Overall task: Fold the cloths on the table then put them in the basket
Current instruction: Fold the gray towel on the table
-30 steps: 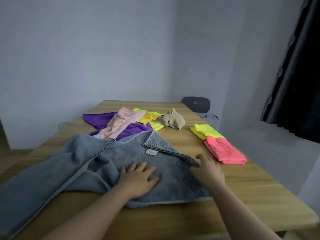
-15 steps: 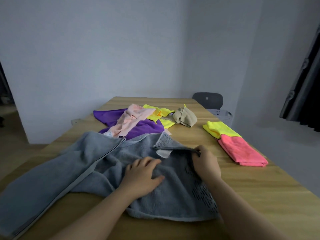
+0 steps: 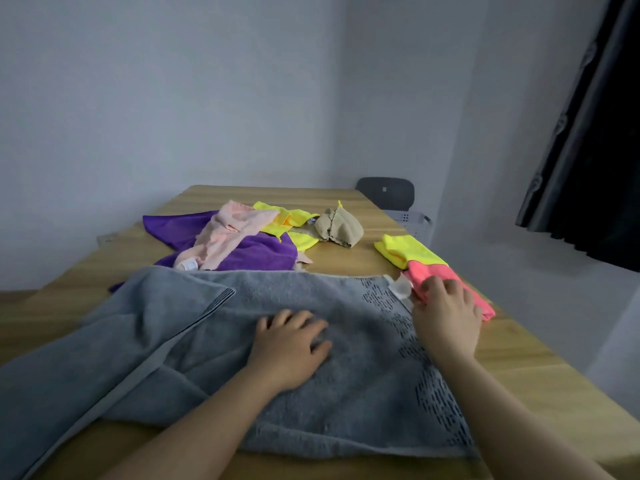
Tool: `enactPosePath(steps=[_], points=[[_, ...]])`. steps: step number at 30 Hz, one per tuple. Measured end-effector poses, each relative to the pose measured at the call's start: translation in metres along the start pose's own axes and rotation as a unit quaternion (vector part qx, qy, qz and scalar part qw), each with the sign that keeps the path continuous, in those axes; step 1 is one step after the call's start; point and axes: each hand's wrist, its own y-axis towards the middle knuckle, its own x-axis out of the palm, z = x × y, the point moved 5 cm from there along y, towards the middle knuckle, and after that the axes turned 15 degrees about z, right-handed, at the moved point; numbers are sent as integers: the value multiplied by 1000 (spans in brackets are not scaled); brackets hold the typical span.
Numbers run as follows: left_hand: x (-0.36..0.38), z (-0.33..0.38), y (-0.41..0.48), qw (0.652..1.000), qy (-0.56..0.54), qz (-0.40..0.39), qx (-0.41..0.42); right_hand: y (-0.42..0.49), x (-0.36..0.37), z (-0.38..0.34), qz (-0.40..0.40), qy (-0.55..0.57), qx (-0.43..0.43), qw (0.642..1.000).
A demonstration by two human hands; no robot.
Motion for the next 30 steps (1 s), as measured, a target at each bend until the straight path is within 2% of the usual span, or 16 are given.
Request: enactPosePath(steps=[1,3,5,6,10,13,15,17,19,21,23,25,28,30], points=[[5,-2,-2,1000,-3,-14,-10,-2,4,-10,-17,9,-41,999],[12,-5,-1,998,-18,-58,-22,-11,24,-28,-130,47,-70,988],[11,-5,1,995,-37,-96,-19,-28,46,-35,-236,33,-85,967],[8,-8,2,993,-60,-101,-21,-34,54,-36,-257,14,-97,961],[-21,-34,-6,980,-190,-36,-47,-29,66,-28,-264,-7,-106,959],[-49,-61,-18,993,-106,47,-9,-23,63,-25,-281,-25,-98,954],[-62,-79,-23,997,-16,73,-15,-24,56,-26,-266,-52,-89,958],[-72,-105,-28,993,69,61,-72,-27,43,-45,-194,-88,-113,971],[-74,-132,-37,981,115,0,-157,-37,30,-81,-120,-43,-162,979],[-70,-146,-45,973,84,-57,-206,-53,26,-128,-127,64,-204,969],[-69,-145,-47,976,51,-66,-200,-71,32,-165,-201,135,-213,947],[-76,-146,-41,979,38,-49,-193,-88,43,-182,-275,150,-195,930],[-99,-167,-20,973,-49,-1,-225,-105,55,-183,-262,127,-205,935],[-117,-191,-6,955,-128,44,-263,-107,56,-183,-240,127,-209,939]])
